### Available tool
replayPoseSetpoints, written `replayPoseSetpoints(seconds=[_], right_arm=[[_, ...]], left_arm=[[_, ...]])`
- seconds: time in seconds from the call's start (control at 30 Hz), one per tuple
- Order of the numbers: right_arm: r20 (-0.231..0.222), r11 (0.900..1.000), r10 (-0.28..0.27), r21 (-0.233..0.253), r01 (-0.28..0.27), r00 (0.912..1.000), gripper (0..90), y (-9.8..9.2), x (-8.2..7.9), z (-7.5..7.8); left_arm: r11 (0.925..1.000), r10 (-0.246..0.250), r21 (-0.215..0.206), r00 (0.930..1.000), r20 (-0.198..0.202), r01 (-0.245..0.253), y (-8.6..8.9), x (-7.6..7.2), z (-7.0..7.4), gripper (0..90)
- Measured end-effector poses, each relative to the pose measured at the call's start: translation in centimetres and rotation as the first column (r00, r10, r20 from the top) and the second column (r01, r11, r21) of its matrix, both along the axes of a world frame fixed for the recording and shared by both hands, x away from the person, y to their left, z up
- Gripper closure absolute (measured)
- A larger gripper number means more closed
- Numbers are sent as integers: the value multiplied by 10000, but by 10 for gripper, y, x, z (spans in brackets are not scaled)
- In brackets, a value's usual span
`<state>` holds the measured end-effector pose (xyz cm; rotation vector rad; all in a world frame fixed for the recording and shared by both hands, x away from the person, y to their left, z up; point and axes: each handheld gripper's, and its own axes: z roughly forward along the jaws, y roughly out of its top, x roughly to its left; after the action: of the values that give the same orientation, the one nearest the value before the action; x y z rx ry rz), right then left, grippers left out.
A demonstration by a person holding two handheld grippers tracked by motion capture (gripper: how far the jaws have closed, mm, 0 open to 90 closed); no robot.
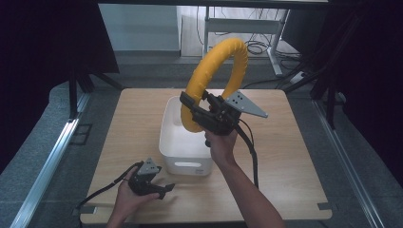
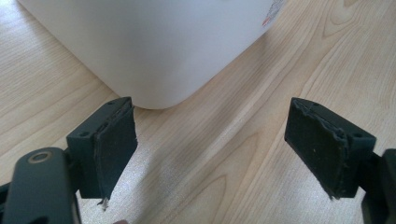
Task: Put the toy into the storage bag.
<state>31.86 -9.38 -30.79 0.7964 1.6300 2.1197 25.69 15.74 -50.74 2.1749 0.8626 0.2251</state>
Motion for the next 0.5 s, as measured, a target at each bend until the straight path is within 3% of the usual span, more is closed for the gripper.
replayPoseSetpoints(seconds=[0.5], right_arm=[[-39,9998,189,-37,-189,9998,466,15,1,-8]], left_arm=[[10000,-21,10,10000,5,21,0,0,1,169]])
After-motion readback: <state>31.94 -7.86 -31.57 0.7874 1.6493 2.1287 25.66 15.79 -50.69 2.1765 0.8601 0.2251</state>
